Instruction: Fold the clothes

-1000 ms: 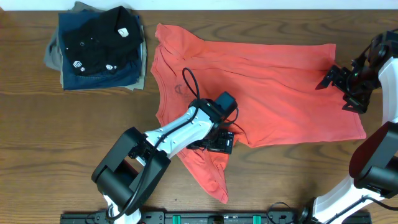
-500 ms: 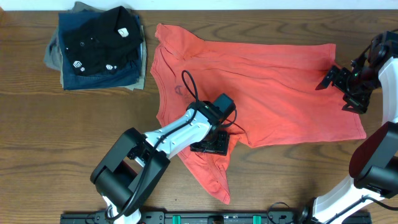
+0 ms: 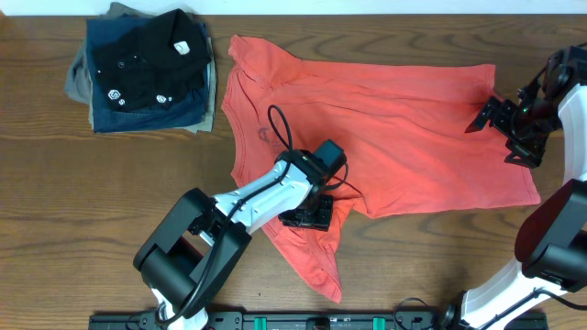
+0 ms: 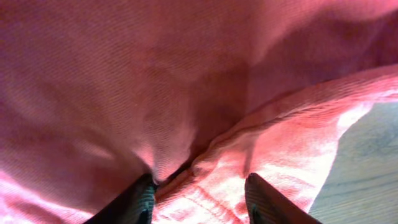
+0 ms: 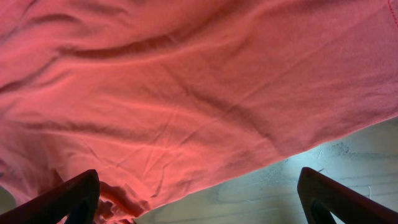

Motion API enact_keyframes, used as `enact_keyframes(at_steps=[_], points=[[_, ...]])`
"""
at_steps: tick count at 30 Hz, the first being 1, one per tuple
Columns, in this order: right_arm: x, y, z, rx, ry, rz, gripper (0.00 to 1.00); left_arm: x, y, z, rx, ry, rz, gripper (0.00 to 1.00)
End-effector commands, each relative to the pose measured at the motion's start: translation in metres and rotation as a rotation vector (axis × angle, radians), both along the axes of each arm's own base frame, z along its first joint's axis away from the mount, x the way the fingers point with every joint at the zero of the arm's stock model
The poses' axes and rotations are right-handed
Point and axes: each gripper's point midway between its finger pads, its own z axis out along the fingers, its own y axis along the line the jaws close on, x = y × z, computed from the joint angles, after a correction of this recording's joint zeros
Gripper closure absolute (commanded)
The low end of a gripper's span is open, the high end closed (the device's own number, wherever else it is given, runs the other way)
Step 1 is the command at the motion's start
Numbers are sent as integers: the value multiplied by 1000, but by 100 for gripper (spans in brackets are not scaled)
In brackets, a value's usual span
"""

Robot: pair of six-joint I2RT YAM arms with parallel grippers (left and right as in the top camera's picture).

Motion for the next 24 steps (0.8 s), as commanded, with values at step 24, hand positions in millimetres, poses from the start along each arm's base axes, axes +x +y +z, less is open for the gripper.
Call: enact_keyframes(at_steps=[24], points=[[-3,4,0,-1,7,26,1,-5,13,14,31,-19,-11,94]])
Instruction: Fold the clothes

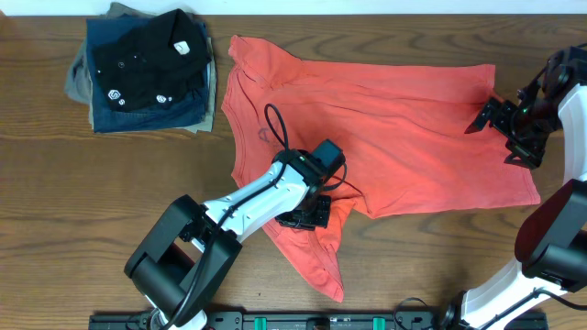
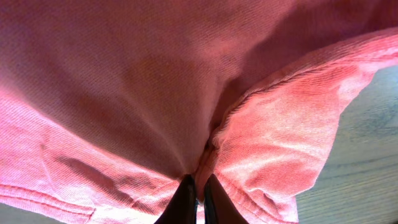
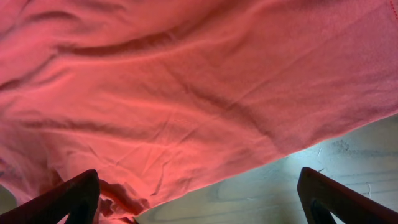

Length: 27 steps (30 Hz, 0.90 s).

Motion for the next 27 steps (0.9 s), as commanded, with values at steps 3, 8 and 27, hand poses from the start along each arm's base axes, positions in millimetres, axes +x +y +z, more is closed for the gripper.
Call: enact_keyframes(at_steps=[3,8,27], points=[[-1,4,0,-3,1,26,1,-2,5,1,11,-7,-10,94],[-2,4,0,-2,3,26,1,-2,5,1,11,-7,-10,92],[-1,4,0,-4,0,26,1,-2,5,1,11,-7,-10,85]])
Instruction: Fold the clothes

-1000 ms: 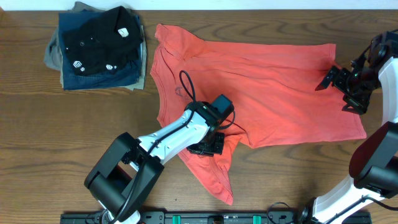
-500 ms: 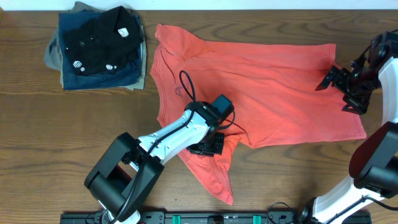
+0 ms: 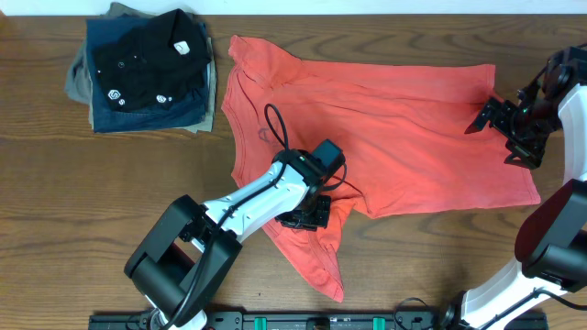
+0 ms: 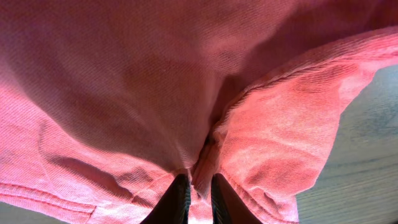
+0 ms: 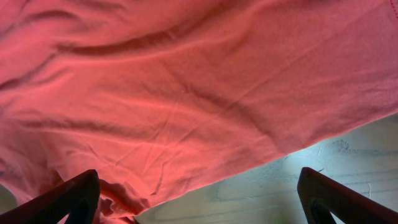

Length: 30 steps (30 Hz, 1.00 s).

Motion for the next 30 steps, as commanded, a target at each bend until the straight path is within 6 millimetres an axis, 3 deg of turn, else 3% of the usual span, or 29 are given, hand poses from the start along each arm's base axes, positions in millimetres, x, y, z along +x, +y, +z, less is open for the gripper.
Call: enact_keyframes(at_steps=[1,30], points=[[0,4,0,-4,-2,25,1,-2,5,1,9,-8,-10,85],[0,3,0,-6,-5,25,1,4,8,-1,29,-42,-33,88]])
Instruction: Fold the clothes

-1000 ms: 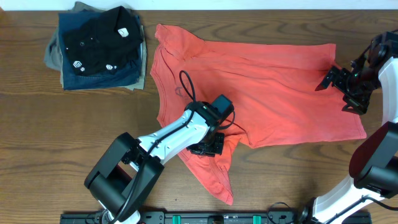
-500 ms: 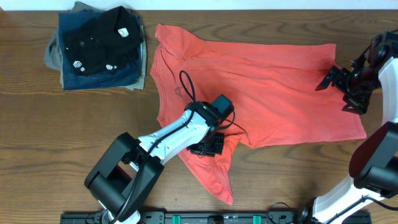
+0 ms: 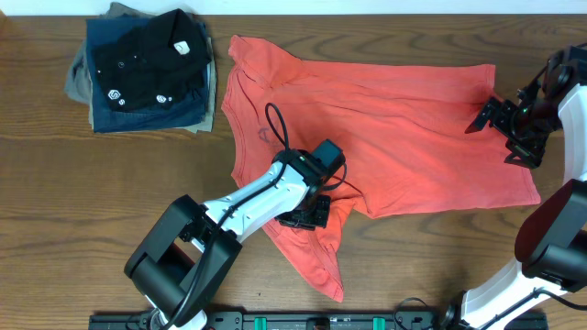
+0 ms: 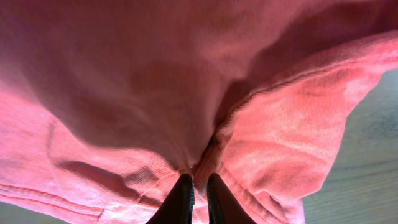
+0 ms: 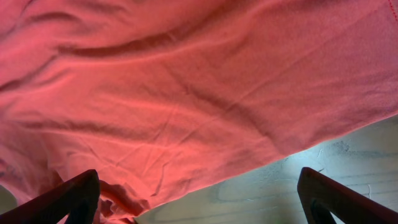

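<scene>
An orange T-shirt (image 3: 385, 137) lies spread flat across the middle of the wooden table, neck to the left, hem to the right. My left gripper (image 3: 309, 218) sits at the shirt's near sleeve and is shut on a pinch of the cloth (image 4: 200, 163); the dark fingertips (image 4: 184, 198) press the fold between them. My right gripper (image 3: 495, 128) hovers wide open over the shirt's right hem edge (image 5: 261, 155), nothing between its fingers (image 5: 74, 193).
A stack of folded dark clothes (image 3: 147, 69) stands at the table's back left. Bare wooden table (image 3: 92, 202) lies left of the shirt and along the near edge. The right arm's base is at the lower right.
The left fingers have drawn a little closer together on the sleeve fold. The right gripper and the shirt lie as they did.
At first the left fingers stood apart around a ridge of sleeve cloth. Then they were shut tight on it, a moment later slightly looser, and now close together again. The right gripper stayed open over the hem throughout.
</scene>
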Motion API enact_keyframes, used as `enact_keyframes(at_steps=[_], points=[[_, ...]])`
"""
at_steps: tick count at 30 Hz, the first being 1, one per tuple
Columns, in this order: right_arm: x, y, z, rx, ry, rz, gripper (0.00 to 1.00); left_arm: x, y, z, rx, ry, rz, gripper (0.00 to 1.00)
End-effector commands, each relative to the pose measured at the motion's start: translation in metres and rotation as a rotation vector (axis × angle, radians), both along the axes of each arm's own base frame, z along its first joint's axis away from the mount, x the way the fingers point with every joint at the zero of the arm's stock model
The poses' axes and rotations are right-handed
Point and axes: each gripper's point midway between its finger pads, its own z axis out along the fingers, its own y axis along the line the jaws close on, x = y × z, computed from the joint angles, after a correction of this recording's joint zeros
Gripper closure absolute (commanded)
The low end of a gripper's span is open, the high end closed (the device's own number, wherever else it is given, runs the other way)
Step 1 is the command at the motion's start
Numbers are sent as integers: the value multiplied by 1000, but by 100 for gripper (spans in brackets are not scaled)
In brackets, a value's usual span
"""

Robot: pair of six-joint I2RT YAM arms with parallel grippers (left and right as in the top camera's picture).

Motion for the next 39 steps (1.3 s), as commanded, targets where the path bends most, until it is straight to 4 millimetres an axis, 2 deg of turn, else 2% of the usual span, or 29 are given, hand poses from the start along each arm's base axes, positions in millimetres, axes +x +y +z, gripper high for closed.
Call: enact_keyframes(at_steps=[1,6,11,31,34,39], points=[[-1,3,0,-5,-1,25,1,1,6,0,16,-21,-14,88],[-1,3,0,-5,-1,25,1,1,5,1,15,-23,-14,89],[-2,1,-1,-17,5,25,1,3,3,8,9,-28,-14,94],[-2,0,-1,-25,9,25,1,-2,5,31,-21,-42,-14,95],[-6,-8,-3,-71,33,0,1,-9,4,38,-37,-28,-20,94],[-15,-27,-5,-173,97,-120,1,-22,-3,66,-90,-71,-65,94]])
